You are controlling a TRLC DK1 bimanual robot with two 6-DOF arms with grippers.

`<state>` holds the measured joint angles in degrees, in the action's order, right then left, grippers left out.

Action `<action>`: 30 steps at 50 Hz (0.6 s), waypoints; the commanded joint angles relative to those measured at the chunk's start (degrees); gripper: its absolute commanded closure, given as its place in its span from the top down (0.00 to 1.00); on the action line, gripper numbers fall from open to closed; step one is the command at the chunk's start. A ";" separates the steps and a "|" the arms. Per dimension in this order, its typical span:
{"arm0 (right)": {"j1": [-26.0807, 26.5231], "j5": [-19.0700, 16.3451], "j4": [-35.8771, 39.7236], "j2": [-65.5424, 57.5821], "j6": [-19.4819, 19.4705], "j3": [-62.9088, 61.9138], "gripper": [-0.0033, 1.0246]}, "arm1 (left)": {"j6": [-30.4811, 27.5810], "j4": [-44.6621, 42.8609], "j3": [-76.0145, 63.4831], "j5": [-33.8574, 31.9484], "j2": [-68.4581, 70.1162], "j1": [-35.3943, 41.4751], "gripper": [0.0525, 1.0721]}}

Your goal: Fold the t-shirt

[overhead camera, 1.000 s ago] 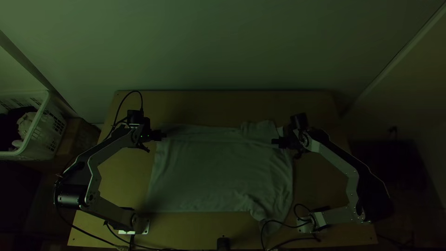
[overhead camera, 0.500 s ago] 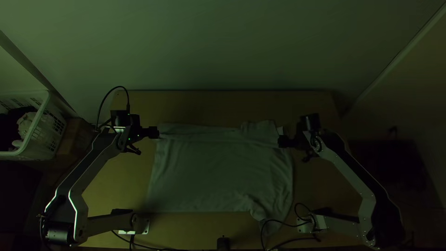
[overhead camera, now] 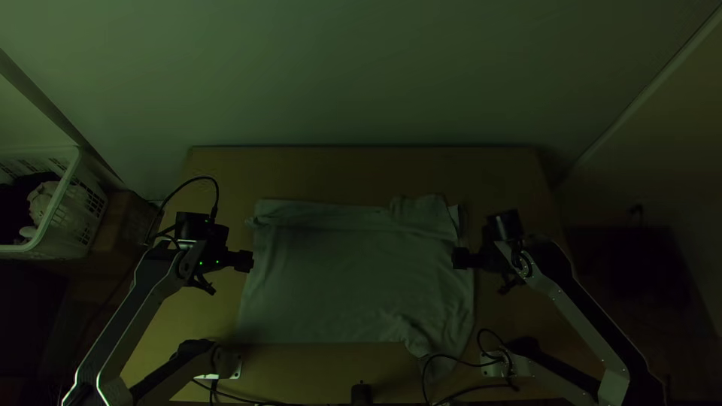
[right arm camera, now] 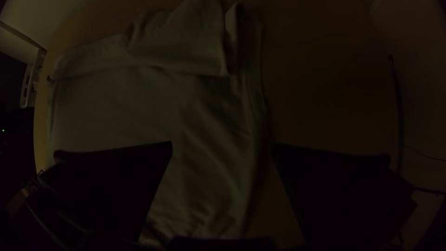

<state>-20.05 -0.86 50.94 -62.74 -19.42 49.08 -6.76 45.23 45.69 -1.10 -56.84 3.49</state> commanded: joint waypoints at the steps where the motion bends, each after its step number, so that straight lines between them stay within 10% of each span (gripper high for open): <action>1: -1.57 -0.02 2.32 2.45 -2.11 -1.00 0.95 | -2.73 3.90 -2.45 -0.57 5.34 1.88 0.95; 30: -8.25 -3.27 17.09 3.50 -3.87 -0.56 0.95 | -7.39 22.27 -1.22 0.05 7.44 4.69 0.80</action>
<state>-27.11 -3.29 65.67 -57.87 -21.93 48.99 -12.67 64.55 44.27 -1.04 -48.88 7.66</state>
